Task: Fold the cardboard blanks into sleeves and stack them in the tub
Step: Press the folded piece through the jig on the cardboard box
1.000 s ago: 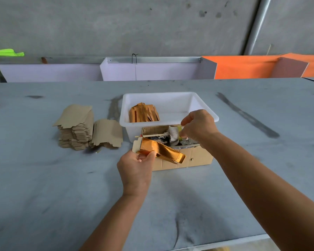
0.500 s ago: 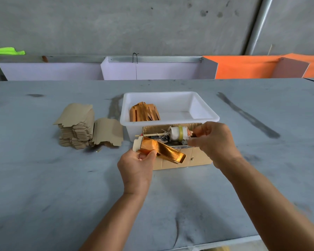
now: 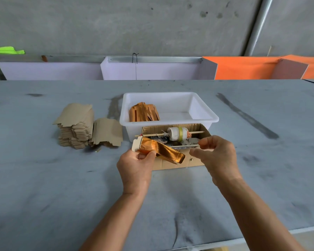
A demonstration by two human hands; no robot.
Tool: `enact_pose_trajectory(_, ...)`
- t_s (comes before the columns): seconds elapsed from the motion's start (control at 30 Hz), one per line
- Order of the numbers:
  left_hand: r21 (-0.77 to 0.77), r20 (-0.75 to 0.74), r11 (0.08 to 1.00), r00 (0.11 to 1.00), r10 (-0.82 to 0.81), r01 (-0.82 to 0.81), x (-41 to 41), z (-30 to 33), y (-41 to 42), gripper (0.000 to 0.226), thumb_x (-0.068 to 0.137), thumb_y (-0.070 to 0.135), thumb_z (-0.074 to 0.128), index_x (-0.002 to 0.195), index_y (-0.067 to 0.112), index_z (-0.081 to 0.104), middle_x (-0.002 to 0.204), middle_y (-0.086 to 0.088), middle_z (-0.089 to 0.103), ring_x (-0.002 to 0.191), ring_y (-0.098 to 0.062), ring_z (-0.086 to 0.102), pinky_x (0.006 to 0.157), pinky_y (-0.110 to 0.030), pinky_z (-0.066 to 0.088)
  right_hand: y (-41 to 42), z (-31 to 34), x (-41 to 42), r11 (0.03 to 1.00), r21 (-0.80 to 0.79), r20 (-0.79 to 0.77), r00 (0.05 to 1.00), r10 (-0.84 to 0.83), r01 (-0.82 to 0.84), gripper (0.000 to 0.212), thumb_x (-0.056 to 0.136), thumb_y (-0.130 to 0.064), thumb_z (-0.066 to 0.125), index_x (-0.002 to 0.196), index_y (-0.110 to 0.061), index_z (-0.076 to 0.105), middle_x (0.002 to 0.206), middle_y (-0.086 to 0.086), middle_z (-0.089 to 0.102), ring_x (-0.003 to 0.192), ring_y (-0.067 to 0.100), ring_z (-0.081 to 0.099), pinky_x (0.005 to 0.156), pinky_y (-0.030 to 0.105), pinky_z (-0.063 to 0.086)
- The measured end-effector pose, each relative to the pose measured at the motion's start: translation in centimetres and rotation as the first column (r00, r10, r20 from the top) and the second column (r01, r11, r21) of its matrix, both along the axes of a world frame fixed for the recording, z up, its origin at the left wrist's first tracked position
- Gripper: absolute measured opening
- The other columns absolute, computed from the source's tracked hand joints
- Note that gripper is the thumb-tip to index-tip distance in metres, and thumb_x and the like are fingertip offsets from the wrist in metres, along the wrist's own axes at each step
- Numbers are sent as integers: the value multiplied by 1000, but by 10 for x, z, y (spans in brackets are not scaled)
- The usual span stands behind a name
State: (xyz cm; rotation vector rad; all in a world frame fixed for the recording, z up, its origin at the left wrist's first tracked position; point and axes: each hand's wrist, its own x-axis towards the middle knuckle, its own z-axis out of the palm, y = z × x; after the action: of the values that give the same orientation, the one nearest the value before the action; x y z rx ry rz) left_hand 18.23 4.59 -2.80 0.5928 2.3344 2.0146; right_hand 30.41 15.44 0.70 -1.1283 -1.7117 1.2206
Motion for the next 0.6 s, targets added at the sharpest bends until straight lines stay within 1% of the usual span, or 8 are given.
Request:
enact_pose_trajectory(0.07, 0, 5, 1000, 1000, 0, 0, 0, 0, 0, 21, 72, 10, 77, 55, 16, 66, 54, -1, 65, 58, -22, 62, 60, -28, 48, 0, 0, 0, 1000, -1, 5, 1000, 7, -7, 26, 66, -6, 82, 72, -19, 60, 78, 1, 61, 66, 17, 56, 56, 29, 47)
enact_pose_trajectory(0.17, 5, 10, 1000, 1000, 5, -5, 0, 1, 1, 14, 71, 10, 77, 60, 5, 70, 58, -10, 67, 64, -31, 64, 64, -35, 51, -1, 1, 0, 1000, -2, 1, 1000, 5, -5, 28, 67, -4, 81, 71, -19, 59, 77, 0, 60, 61, 14, 55, 49, 24, 44)
enact_pose_trajectory(0.23, 7, 11, 1000, 1000, 6, -7, 0, 1, 1, 15, 71, 10, 77, 59, 6, 70, 57, -10, 67, 64, -32, 64, 64, -36, 51, -1, 1, 0, 1000, -10, -6, 1000, 6, -6, 28, 67, -4, 81, 71, -19, 59, 76, -1, 60, 60, 13, 54, 47, 23, 44)
enact_pose_trajectory(0.33, 9, 6, 1000, 1000, 0, 0, 0, 1, 1, 25, 72, 12, 78, 51, 19, 65, 54, -5, 65, 59, -28, 63, 61, -34, 51, -1, 1, 0, 1000, -11, -10, 1000, 11, -11, 29, 68, -4, 81, 71, -21, 58, 77, -1, 60, 60, 12, 54, 46, 22, 41)
enact_pose_trajectory(0.43, 11, 14, 1000, 1000, -4, 4, 0, 1, 1, 23, 71, 11, 78, 52, 16, 66, 53, -5, 65, 58, -28, 63, 60, -33, 50, 0, -1, 1, 1000, -2, -5, 1000, 6, -6, 28, 67, -4, 82, 71, -20, 58, 77, 0, 61, 63, 14, 55, 48, 22, 41)
enact_pose_trajectory(0.53, 19, 30, 1000, 1000, -8, 7, 0, 1, 1, 26, 71, 11, 78, 52, 23, 64, 54, 0, 65, 54, -17, 60, 58, -25, 46, 0, -6, 0, 1000, 3, 11, 1000, -11, 11, 27, 67, -4, 81, 70, -19, 59, 78, 2, 62, 67, 17, 56, 50, 25, 43)
enact_pose_trajectory(0.6, 27, 51, 1000, 999, -10, 8, 0, 0, 0, 27, 70, 12, 79, 52, 25, 64, 55, 2, 66, 57, -19, 62, 60, -27, 47, 0, -10, -1, 999, -4, 14, 999, -32, 32, 27, 67, -4, 81, 68, -19, 59, 76, 2, 62, 69, 19, 57, 53, 28, 45)
